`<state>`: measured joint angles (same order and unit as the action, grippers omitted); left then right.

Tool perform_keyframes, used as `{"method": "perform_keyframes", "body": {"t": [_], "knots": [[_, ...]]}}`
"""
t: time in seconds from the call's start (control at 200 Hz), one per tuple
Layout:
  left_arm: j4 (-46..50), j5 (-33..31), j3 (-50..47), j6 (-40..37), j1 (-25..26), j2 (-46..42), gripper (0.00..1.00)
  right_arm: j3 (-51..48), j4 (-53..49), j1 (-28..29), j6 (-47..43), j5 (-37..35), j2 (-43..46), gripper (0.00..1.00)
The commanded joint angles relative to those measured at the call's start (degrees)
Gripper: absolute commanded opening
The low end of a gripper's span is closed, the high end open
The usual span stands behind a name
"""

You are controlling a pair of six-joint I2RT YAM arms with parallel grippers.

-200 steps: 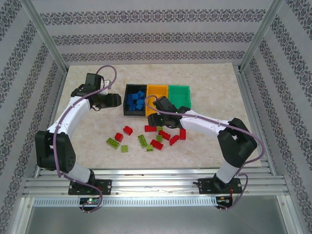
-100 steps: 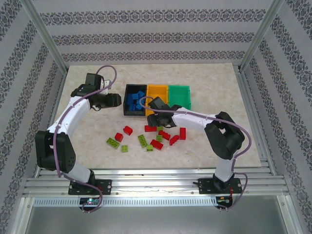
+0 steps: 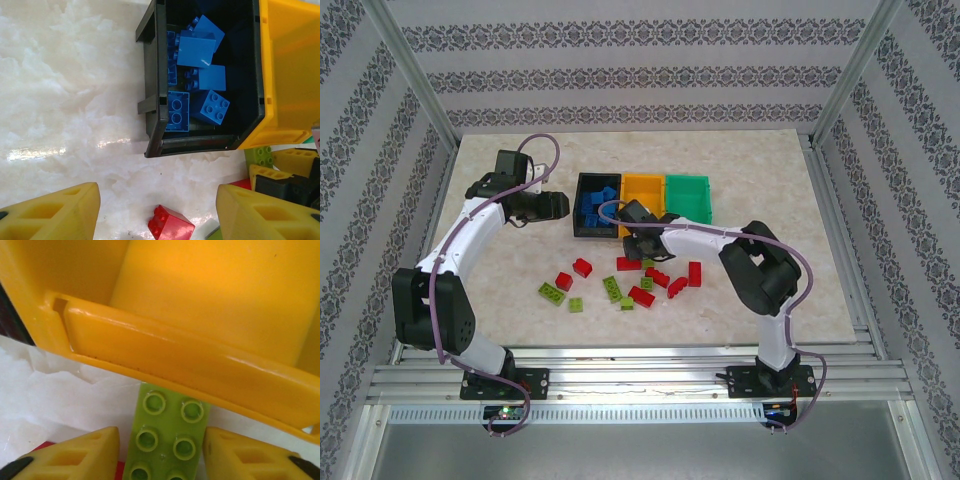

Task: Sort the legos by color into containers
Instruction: Pick up the lego from the center of the table, then place the lego in the container.

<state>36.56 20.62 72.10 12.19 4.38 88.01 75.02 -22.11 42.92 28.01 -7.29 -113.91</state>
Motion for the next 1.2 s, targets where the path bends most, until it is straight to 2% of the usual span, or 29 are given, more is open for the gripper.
{"method": "perform_keyframes", "body": {"t": [0.0, 0.145, 0.25, 0.67, 0.814, 0.939, 1.014, 1.069, 1.194], "knots": [[-1.61, 0.69, -0.29, -0.32, -0.73, -0.82, 0.63, 0.70, -1.16, 0.49, -0.67, -1.32, -0.45, 0.42], [-1.66, 0.49, -0.30, -0.39, -0.71, -0.85, 0.63, -0.70, -0.80, 0.44, -0.68, -1.04, 1.49, 0.33], [-1.75, 0.73, -0.33, -0.23, -0.72, -0.87, 0.63, -1.71, -0.31, 0.59, -0.75, -1.13, 4.07, 0.31], [-1.79, 0.87, -0.34, -0.19, -0.70, -0.82, 0.63, -3.47, 1.95, 0.10, -1.27, -3.09, 16.39, 0.31], [-2.02, 1.66, -0.46, 0.00, -0.70, -0.68, 0.63, -2.08, 3.25, -2.21, -1.36, -1.56, 16.52, 0.32], [-1.93, 1.66, -0.46, -0.01, -0.70, -0.67, 0.63, 1.02, 3.01, -4.17, -2.35, -0.59, 14.21, 0.36], [-1.93, 1.24, -0.42, -0.05, -0.74, -0.82, 0.63, 3.64, 2.01, -5.28, -2.69, 0.38, 12.17, 0.51], [-1.84, 1.08, -0.46, -0.13, -0.69, -0.96, 0.63, 5.36, 0.93, -5.73, -2.92, 1.29, 10.95, 0.57], [-1.66, 0.67, -0.46, -0.33, -0.73, -1.28, 0.63, 5.36, 1.01, -5.33, -3.14, 2.49, 10.96, 0.60]]}}
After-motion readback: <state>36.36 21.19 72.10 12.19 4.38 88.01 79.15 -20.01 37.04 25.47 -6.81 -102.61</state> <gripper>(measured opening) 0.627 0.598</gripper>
